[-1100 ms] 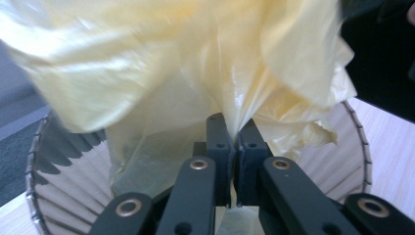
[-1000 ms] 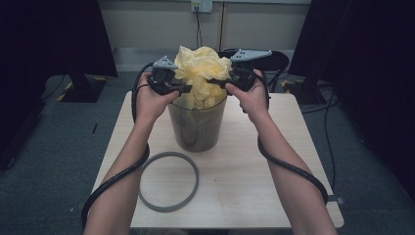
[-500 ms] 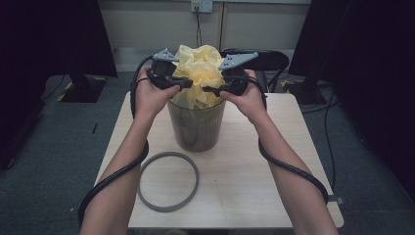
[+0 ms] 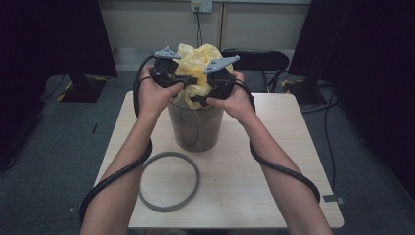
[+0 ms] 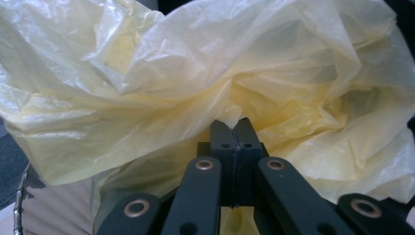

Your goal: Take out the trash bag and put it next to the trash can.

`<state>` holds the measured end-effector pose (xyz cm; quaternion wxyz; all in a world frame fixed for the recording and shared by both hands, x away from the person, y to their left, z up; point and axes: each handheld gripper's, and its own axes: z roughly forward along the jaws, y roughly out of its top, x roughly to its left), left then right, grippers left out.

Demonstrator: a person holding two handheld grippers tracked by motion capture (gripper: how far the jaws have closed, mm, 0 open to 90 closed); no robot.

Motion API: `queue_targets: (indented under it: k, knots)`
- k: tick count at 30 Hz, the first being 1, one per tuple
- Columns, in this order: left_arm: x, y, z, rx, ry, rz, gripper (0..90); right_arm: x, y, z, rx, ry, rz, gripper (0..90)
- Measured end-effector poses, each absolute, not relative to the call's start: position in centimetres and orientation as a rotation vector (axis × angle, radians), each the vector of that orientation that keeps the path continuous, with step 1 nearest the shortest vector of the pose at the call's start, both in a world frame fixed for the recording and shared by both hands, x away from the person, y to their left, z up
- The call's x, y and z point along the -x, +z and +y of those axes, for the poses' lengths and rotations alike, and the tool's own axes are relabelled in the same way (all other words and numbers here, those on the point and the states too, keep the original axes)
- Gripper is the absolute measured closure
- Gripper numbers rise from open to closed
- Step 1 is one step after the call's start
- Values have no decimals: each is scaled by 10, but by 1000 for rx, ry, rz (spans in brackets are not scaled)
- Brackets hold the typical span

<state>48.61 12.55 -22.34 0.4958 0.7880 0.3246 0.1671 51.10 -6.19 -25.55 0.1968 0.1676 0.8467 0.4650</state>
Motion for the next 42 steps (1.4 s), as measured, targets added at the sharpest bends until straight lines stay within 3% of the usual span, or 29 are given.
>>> queue_targets:
  k: [4, 12, 16, 18, 21, 22, 25, 28, 31, 34, 35, 38, 42]
  knots:
    - [-486, -222, 125, -1894, 397, 789, 900, -512, -258, -59, -496, 1330, 2346, 292]
    - [-488, -229, 127, -1834, 356, 802, 900, -511, -262, -58, -535, 1415, 2351, 736]
    - [-489, -232, 129, -1814, 354, 792, 866, -512, -262, -62, -601, 1426, 2351, 839]
    - [-489, -233, 131, -1813, 365, 793, 810, -513, -262, -65, -626, 1443, 2347, 850]
    - [-489, -234, 137, -1816, 464, 846, 514, -516, -263, -72, -651, 1445, 2336, 855]
    - [-489, -234, 139, -1813, 466, 854, 459, -517, -264, -75, -662, 1458, 2332, 856]
    - [-488, -236, 144, -1817, 486, 861, 389, -519, -263, -83, -698, 1492, 2310, 858]
    - [-487, -239, 148, -1860, 510, 861, 374, -521, -263, -89, -716, 1509, 2292, 859]
    - [-489, -245, 148, -1897, 497, 847, 430, -522, -262, -93, -734, 1555, 2280, 859]
    - [-492, -250, 147, -1926, 466, 808, 596, -520, -260, -93, -715, 1585, 2282, 859]
    - [-493, -251, 146, -1939, 441, 791, 710, -519, -260, -93, -713, 1603, 2282, 859]
    - [-494, -254, 144, -1923, 386, 807, 882, -517, -259, -93, -683, 1602, 2294, 858]
    - [-491, -249, 145, -1887, 367, 807, 900, -513, -258, -95, -607, 1508, 2307, 836]
